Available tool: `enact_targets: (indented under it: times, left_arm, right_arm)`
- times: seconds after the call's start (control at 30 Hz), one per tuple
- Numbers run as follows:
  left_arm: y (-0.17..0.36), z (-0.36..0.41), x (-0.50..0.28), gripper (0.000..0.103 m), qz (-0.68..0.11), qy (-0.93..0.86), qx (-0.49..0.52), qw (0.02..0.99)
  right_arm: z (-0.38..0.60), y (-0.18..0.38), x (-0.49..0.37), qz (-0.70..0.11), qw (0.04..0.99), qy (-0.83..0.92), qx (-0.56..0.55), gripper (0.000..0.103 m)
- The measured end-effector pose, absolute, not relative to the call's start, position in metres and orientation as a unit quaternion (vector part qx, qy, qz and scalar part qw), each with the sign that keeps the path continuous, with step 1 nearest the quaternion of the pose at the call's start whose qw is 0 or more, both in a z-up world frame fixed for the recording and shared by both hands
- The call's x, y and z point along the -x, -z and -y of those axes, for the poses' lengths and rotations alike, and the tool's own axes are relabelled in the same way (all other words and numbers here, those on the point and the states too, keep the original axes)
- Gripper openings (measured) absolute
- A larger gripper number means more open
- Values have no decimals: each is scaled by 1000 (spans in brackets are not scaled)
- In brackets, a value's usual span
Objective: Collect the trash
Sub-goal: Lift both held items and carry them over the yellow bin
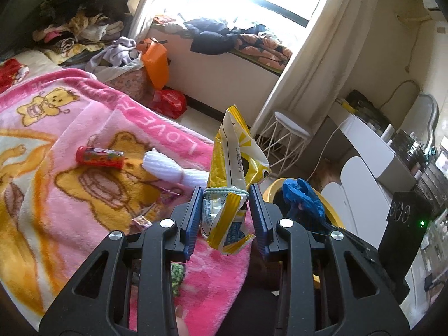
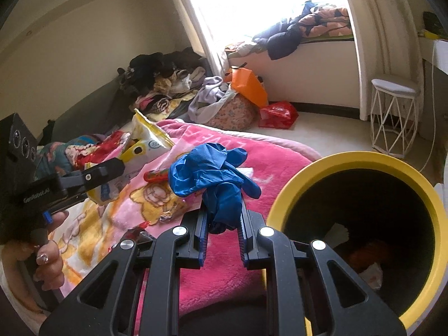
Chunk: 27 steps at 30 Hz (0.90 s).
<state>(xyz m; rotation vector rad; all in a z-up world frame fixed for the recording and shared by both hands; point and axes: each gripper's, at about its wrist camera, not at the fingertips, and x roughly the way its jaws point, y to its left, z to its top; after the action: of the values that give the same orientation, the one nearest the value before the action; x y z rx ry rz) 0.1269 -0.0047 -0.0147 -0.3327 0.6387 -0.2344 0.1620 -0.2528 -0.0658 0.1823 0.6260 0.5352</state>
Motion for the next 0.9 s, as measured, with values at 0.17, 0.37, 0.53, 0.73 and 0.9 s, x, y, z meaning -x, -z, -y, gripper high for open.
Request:
enact_targets:
  times: [0.17, 0.37, 0.53, 0.73, 0.9]
  left_arm:
    - [14, 16, -126, 27, -312, 124, 158, 929]
    - [13, 28, -124, 27, -313, 133, 152, 928]
    - [14, 37, -124, 27, -317, 142, 146, 926]
    - [15, 47, -123, 27, -321, 151, 139, 924]
    - [16, 53, -124, 27, -323, 155, 135, 924]
  right_arm:
    - [266, 66, -161, -304, 915, -245, -98, 17]
    - [283, 66, -162, -303, 919, -229, -109, 17]
    - [297, 66, -163, -300, 922, -215, -117, 17]
    - [311, 68, -162, -298, 927, -195, -120, 17]
    - [322, 69, -162, -301, 928, -180, -130, 17]
